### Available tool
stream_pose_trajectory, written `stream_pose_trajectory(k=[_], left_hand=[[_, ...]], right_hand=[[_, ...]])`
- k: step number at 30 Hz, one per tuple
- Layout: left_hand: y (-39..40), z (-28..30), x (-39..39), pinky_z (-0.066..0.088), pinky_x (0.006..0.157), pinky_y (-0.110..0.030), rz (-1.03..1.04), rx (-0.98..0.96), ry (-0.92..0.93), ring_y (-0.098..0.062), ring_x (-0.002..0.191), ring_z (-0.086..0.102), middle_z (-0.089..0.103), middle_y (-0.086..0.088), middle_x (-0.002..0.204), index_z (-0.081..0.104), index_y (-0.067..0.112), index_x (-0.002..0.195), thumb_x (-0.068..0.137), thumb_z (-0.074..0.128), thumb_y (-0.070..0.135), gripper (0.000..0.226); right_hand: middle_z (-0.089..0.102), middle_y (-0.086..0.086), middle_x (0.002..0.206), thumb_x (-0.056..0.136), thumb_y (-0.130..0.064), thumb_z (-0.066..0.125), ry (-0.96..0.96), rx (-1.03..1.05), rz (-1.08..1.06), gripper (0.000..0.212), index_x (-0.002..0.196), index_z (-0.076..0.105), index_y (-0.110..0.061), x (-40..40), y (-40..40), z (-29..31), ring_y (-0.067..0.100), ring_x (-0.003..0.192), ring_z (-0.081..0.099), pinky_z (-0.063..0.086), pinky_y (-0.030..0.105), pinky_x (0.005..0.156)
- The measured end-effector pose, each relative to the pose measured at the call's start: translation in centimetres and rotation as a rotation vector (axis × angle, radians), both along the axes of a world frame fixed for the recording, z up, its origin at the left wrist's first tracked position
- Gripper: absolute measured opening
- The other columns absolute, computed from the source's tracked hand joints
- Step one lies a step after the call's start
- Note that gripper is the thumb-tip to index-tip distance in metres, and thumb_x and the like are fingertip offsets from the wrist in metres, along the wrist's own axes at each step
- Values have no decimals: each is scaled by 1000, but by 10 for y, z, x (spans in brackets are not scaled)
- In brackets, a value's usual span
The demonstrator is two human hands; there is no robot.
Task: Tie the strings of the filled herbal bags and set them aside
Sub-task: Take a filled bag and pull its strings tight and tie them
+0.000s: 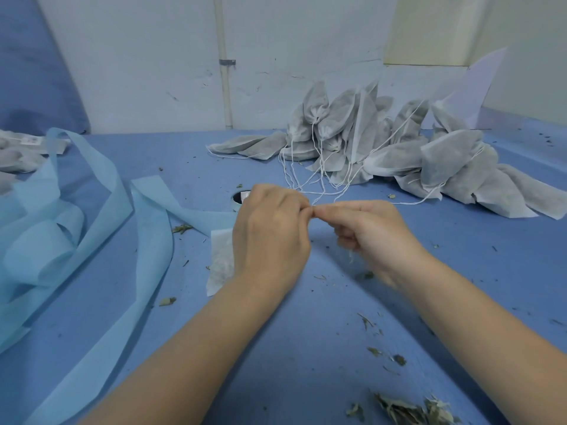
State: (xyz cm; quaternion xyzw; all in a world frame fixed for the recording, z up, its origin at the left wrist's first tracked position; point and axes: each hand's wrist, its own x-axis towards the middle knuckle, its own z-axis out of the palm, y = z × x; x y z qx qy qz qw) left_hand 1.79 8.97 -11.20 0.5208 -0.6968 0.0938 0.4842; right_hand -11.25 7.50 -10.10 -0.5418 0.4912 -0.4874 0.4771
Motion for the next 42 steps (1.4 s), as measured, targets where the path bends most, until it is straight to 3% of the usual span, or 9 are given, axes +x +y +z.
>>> stream_pose_trajectory(k=[5, 10, 13, 18, 23, 29, 36, 39, 42], left_hand=[[-2, 1, -1, 28, 84, -18, -19, 64, 106, -26, 97, 46, 62, -3, 95, 69, 7, 84, 87, 60, 9, 10], [-3, 10, -3, 24, 94, -24, -82, 364, 429, -8, 103, 28, 39, 14, 90, 60, 42, 75, 90, 58, 29, 20], [-1, 18, -6, 22, 92, -27, -92, 476, 479, -7, 103, 29, 40, 15, 84, 52, 45, 66, 90, 56, 35, 26], [-1, 19, -7, 18, 86, -23, -75, 470, 443, -11, 111, 34, 45, 10, 90, 53, 38, 76, 93, 52, 34, 18], [0, 18, -11, 12, 73, -21, -9, 457, 427, -16, 118, 33, 43, 8, 104, 51, 30, 89, 97, 44, 28, 11], [-5, 24, -3, 25, 105, -35, 10, 407, 536, -22, 120, 38, 44, 4, 106, 50, 29, 87, 98, 44, 24, 13], [-10, 30, 3, 34, 105, -48, -96, 417, 703, -31, 116, 49, 58, -13, 114, 49, 34, 74, 97, 48, 23, 25], [-10, 24, 0, 36, 100, -34, -190, 457, 646, -24, 111, 48, 56, -4, 107, 50, 36, 76, 96, 49, 26, 22], [-9, 21, -4, 32, 70, -11, -204, 452, 553, -11, 86, 43, 42, 10, 84, 51, 36, 77, 93, 53, 30, 17]], right_hand=[[54, -6, 56, 78, -24, 75, 7, -63, 19, 12, 80, 77, -13, -4, 0, 2, 9, 52, 47, 44, 16, 53], [74, 7, 92, 85, -20, 68, -132, -89, 48, 18, 95, 72, -6, 2, 1, -3, 17, 93, 68, 53, 30, 92], [68, 11, 84, 95, -13, 54, -244, -104, 90, 12, 97, 61, -3, 13, 4, -5, 18, 80, 64, 53, 28, 85], [55, -9, 49, 96, -13, 53, -183, -187, 6, 13, 83, 54, -12, 18, 7, -6, 3, 51, 53, 42, 15, 56], [49, -12, 46, 91, -15, 61, -64, -278, -60, 15, 78, 55, -17, 19, 7, -5, 3, 49, 51, 43, 18, 60], [43, -14, 45, 89, -17, 65, -28, -297, -78, 16, 75, 60, -24, 19, 4, -7, 10, 49, 42, 37, 33, 62], [39, -11, 45, 84, -20, 72, -47, -331, -108, 15, 72, 70, -29, 18, 0, -4, 7, 44, 36, 34, 22, 54], [38, -8, 45, 84, -20, 72, -92, -328, -205, 18, 68, 70, -29, 15, -1, -5, 9, 44, 34, 33, 24, 52], [36, -11, 43, 86, -15, 69, -305, -281, -298, 16, 71, 68, -22, 11, -5, -3, 7, 40, 31, 31, 19, 44]])
